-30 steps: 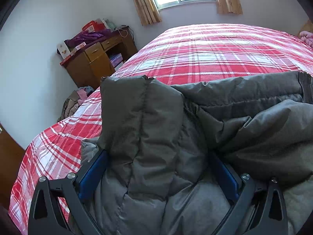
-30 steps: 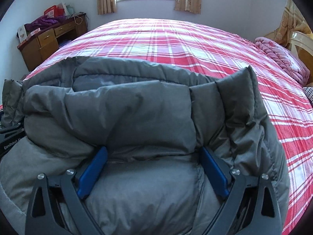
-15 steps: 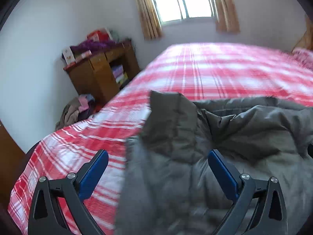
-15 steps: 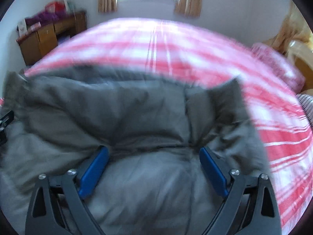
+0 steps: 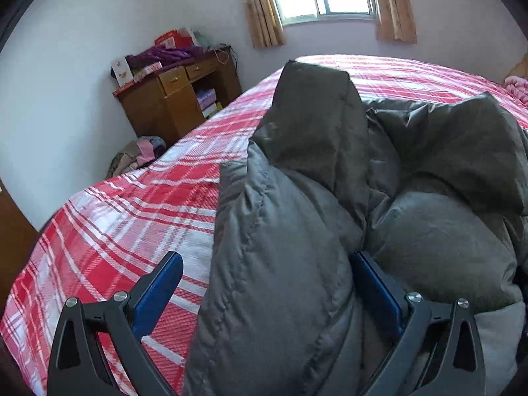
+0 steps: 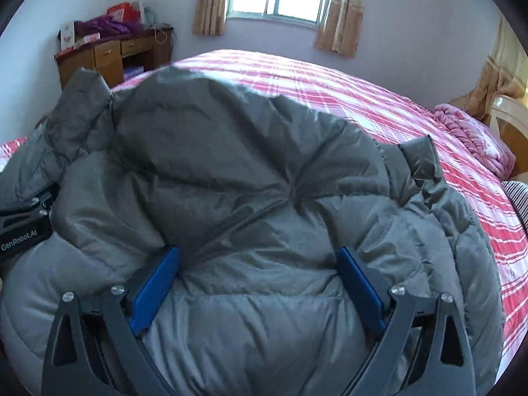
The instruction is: Fold large clothes
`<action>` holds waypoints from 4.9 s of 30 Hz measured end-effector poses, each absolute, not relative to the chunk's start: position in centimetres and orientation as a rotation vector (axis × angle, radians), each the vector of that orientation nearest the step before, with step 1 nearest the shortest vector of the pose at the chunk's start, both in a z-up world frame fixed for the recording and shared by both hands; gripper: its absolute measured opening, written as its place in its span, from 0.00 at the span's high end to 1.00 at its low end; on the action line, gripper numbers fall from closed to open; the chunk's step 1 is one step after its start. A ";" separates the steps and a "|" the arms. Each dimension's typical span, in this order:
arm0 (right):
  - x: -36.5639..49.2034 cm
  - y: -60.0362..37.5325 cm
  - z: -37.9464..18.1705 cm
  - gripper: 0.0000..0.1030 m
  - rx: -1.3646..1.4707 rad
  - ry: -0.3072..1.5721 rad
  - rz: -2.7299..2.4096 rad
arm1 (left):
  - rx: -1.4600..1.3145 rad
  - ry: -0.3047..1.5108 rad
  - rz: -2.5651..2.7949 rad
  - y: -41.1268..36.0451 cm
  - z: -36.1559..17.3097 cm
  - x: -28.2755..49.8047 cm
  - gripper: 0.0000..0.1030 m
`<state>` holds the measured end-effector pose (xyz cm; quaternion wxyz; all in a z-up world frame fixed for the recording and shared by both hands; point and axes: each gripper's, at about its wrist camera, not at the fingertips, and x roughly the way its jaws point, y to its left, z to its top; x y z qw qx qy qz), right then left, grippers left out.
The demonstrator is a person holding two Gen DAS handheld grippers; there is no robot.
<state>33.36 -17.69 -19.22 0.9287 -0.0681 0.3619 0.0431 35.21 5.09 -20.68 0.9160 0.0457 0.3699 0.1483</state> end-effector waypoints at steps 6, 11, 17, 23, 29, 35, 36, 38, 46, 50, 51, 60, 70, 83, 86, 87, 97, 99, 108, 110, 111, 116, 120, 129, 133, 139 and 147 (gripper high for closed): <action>34.0 -18.0 -19.8 0.03 -0.140 0.779 0.094 | 0.029 0.791 0.275 6.1 -20.3 34.8 0.01; 34.5 -18.1 -19.6 0.03 -0.141 0.797 0.100 | -0.067 0.779 0.290 8.0 -18.6 29.6 0.01; 29.4 -20.2 -15.6 0.02 -0.158 0.679 0.109 | -0.210 0.776 0.296 10.2 -18.6 24.5 0.01; 27.0 -20.1 -18.0 0.02 -0.200 0.671 0.101 | -0.209 0.812 0.255 8.7 -20.5 24.9 0.01; 27.8 -19.7 -19.2 0.00 -0.208 0.692 0.091 | -0.260 0.806 0.193 8.8 -21.3 24.6 0.05; 27.8 -19.9 -19.4 0.00 -0.206 0.686 0.092 | -0.318 0.797 0.055 8.1 -20.4 24.1 0.48; 27.9 -20.0 -19.5 0.00 -0.207 0.686 0.092 | -0.323 0.801 0.054 7.9 -20.3 24.1 0.48; 27.7 -19.9 -19.6 0.00 -0.205 0.685 0.093 | -0.361 0.799 0.025 8.1 -20.3 24.6 0.48; 27.7 -19.3 -19.4 0.00 -0.211 0.705 0.085 | -0.307 0.762 -0.007 7.7 -18.9 24.8 0.94; 27.4 -18.2 -19.3 0.00 -0.237 0.704 0.048 | -0.278 0.711 -0.003 8.6 -16.9 22.9 0.95; 27.2 -17.6 -19.2 0.00 -0.243 0.704 0.044 | -0.279 0.700 0.003 9.2 -16.2 22.2 0.95; 26.0 -8.0 -18.7 0.00 -0.301 0.673 0.253 | -0.204 0.587 0.111 14.4 -10.0 18.8 0.95; 24.9 -20.4 -12.6 0.00 -0.083 0.603 0.332 | -0.055 0.432 -0.018 4.6 -3.5 18.9 0.95; 27.1 -36.4 -17.1 0.00 0.223 0.643 0.023 | 0.549 0.473 -0.317 -19.3 -13.8 22.0 0.95; 26.9 -38.5 -18.1 0.00 0.242 0.654 -0.009 | 0.648 0.477 -0.328 -21.6 -17.0 22.1 0.95; 26.8 -39.1 -18.4 0.00 0.247 0.657 -0.022 | 0.663 0.474 -0.326 -22.0 -17.4 22.1 0.95; 28.4 -41.9 -19.7 0.00 0.317 0.704 -0.049 | 0.681 0.428 -0.267 -23.0 -14.2 18.7 0.74; 28.3 -42.2 -19.5 0.00 0.322 0.698 -0.054 | 0.643 0.389 -0.284 -22.2 -12.0 16.7 0.45; 29.6 -42.5 -14.3 0.27 0.278 0.664 -0.061 | 0.320 0.360 0.027 -9.5 -4.2 20.8 0.05; 30.1 -40.3 -11.0 0.30 0.218 0.619 -0.029 | 0.225 0.446 0.194 -5.7 -4.8 24.8 0.05; 30.3 -38.8 -8.9 0.30 0.185 0.592 -0.001 | 0.174 0.492 0.264 -4.0 -5.3 26.5 0.05; 31.5 -30.8 -1.8 0.30 0.045 0.534 0.084 | -0.035 0.667 0.481 2.3 -9.2 34.0 0.05; 35.1 -24.0 0.1 0.34 -0.011 0.597 0.106 | -0.061 0.715 0.497 1.2 -10.9 35.8 0.05; 39.8 -20.7 -7.4 0.35 -0.040 0.743 -0.004 | -0.004 0.725 0.379 -2.8 -11.4 38.4 0.05; 39.6 -23.0 -10.8 0.36 -0.012 0.756 -0.033 | 0.009 0.791 0.328 -4.9 -13.4 40.0 0.05; 39.6 -25.5 -12.4 0.36 0.030 0.732 -0.058 | 0.063 0.802 0.320 -7.9 -15.1 40.9 0.05; 39.7 -26.9 -14.5 0.36 0.079 0.737 -0.048 | 0.073 0.795 0.321 -9.0 -16.7 41.2 0.04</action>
